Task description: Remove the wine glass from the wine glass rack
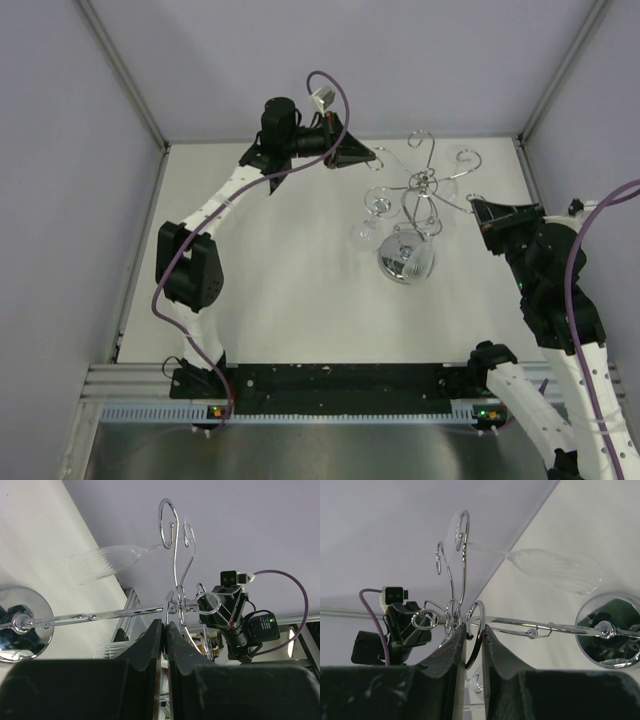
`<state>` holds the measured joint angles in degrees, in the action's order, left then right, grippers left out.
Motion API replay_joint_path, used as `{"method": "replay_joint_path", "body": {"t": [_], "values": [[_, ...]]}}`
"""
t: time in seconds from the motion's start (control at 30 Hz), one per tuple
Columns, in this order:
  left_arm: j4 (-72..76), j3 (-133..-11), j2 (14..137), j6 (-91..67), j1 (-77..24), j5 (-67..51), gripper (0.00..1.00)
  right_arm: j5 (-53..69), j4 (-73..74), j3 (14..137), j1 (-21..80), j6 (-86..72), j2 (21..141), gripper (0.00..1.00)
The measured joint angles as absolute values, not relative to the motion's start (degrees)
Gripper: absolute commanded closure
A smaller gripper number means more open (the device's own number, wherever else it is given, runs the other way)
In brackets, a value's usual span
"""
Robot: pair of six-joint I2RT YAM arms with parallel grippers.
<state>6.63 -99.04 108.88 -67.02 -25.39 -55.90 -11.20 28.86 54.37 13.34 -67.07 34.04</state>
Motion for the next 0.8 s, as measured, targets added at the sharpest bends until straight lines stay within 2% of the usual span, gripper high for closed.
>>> {"method": "replay_joint_path", "body": {"t": [0.8], "values": [[4.8,-103.0,108.8,-67.0,-23.9,-54.5,1.0,-8.3,27.3,56.1,13.3,-65.7,38.4,1.0]]}}
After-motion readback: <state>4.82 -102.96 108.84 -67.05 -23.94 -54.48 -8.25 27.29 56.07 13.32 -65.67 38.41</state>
